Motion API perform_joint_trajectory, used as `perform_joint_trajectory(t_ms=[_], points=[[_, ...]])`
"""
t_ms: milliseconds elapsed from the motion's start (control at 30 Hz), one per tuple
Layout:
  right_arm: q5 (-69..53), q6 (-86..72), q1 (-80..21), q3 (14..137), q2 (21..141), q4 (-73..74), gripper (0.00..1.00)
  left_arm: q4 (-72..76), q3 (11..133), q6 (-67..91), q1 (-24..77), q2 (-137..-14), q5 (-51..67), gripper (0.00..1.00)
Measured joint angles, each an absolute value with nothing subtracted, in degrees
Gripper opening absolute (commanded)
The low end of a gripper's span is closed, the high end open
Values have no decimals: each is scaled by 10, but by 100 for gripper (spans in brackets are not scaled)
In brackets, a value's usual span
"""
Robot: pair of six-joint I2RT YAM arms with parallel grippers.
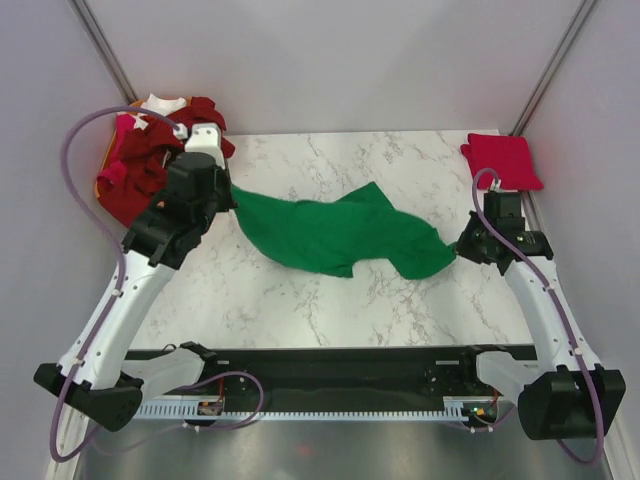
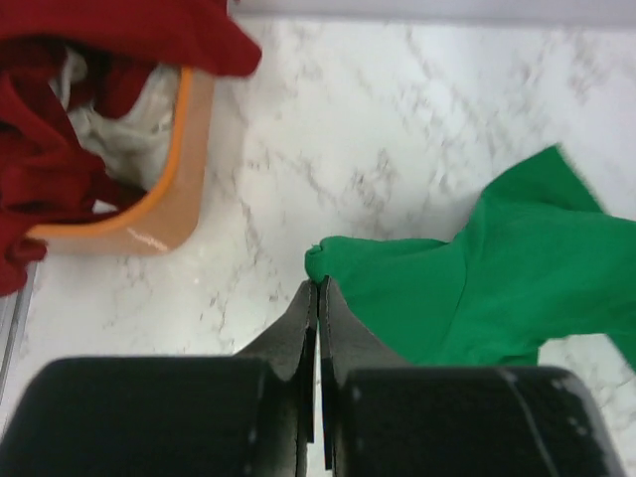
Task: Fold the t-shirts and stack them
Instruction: Flatten the tshirt out
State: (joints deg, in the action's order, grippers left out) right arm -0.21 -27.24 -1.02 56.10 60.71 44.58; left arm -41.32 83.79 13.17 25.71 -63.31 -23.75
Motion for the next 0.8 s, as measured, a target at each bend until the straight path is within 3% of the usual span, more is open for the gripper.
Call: perform_joint_trajectory(t_ms=[267,300,333,367,400,633,800], points=[[-18,-269,-10,553,602,446,3,-442,714,141,257,-660,-219,2],[-21,-268,-10,553,599,444,12,-442,713,141,257,-663,-218,2],[-27,-269,-10,552,595,444,33,-441,713,141,257,-666,-218,2],[-33,-271,-10,548,588,439,84,-441,713,141,257,-668,-218,2],[-42,-272,-10,540,579,436,98,-438,710,141,257,-669,-217,2],[-49,-271,-23,486,552,441,98,-411,610,142,256,-667,-212,2],[-11,-292,-123,584,652,425,98,-407,577,143,256,-669,-194,2]])
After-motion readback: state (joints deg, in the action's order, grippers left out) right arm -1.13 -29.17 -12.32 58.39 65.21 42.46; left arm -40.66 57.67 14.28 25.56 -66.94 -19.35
